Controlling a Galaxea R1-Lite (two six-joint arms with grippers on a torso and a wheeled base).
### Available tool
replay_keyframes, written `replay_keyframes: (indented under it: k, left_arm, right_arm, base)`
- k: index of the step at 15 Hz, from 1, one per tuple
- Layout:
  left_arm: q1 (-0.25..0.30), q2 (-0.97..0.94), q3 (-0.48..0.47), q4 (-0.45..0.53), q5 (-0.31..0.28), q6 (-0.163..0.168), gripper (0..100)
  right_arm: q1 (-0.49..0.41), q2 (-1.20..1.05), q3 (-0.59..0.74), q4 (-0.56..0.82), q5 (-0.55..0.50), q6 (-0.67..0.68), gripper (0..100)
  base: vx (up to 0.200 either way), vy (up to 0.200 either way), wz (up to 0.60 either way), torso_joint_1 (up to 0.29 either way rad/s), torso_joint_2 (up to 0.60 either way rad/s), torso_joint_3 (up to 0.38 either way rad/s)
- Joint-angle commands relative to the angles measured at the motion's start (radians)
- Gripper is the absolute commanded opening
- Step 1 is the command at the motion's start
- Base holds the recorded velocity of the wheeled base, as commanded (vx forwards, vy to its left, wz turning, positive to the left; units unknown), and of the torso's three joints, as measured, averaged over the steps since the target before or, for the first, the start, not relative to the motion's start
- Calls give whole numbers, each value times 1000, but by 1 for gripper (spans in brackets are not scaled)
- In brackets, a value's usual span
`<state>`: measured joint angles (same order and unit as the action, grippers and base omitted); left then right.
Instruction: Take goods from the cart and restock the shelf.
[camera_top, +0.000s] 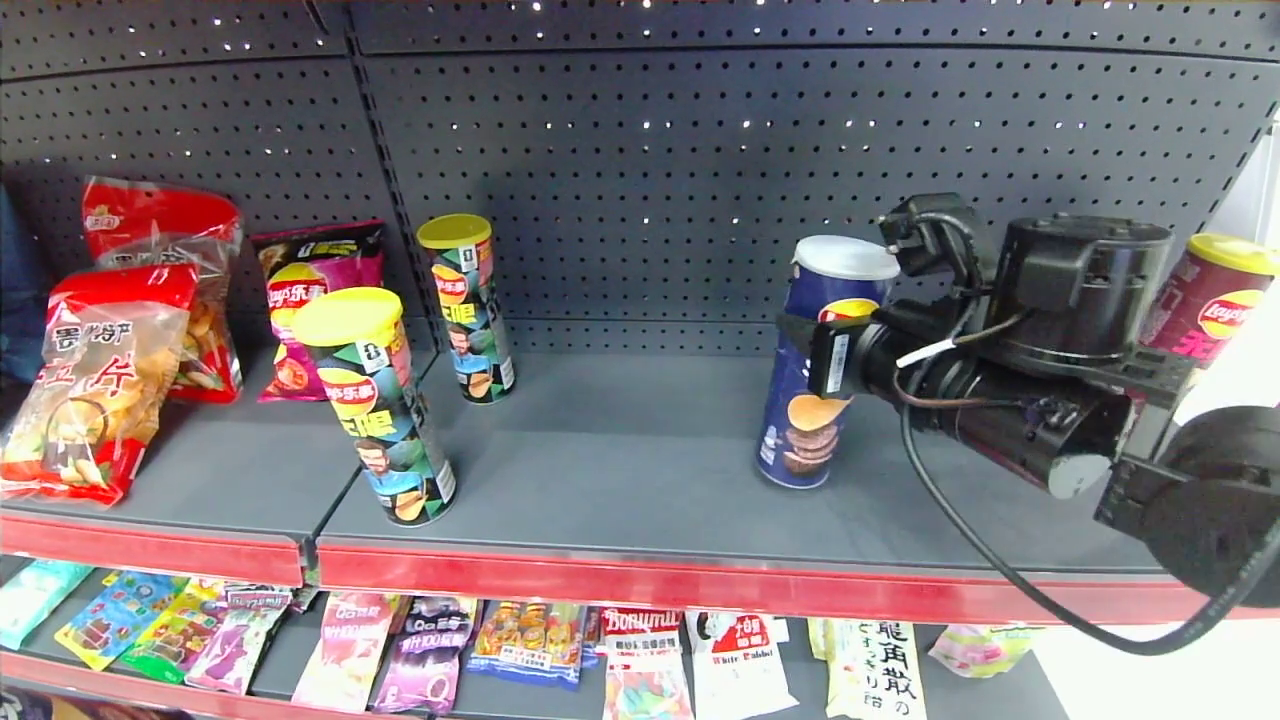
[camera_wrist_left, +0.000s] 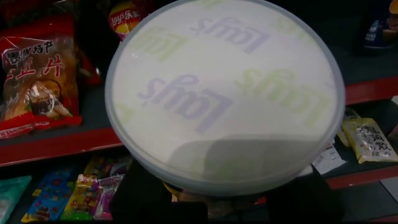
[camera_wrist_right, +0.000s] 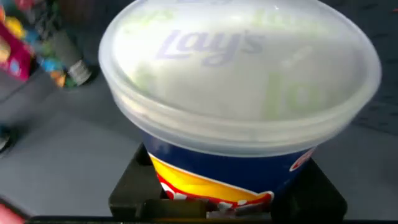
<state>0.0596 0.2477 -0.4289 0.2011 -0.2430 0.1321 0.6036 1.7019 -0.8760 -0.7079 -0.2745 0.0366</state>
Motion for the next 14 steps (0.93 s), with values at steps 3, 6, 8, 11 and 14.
replay_keyframes:
  k: [3,6,8,11,14]
  left_arm:
    - [0,2,-1,0,-1,0,0]
    - [0,1,-1,0,-1,1,0]
    - [0,2,-1,0,-1,3,0]
    - [0,2,-1,0,-1,3,0]
    - [0,2,1,0,-2,3,0]
  right_arm:
    - [61,-27,98,-50,-63,2,0]
    - [119,-25,92,-50,-135,2,0]
    - [136,-27,111,-50,-143,3,0]
    - [159,-25,118,-50,-187,2,0]
    - [180,-38,129,-50,-198,0,0]
  base:
    - [0,0,0,0,0,0]
    - [0,0,0,0,0,0]
    - [0,0,0,0,0,0]
    - [0,0,0,0,0,0]
    - [0,0,0,0,0,0]
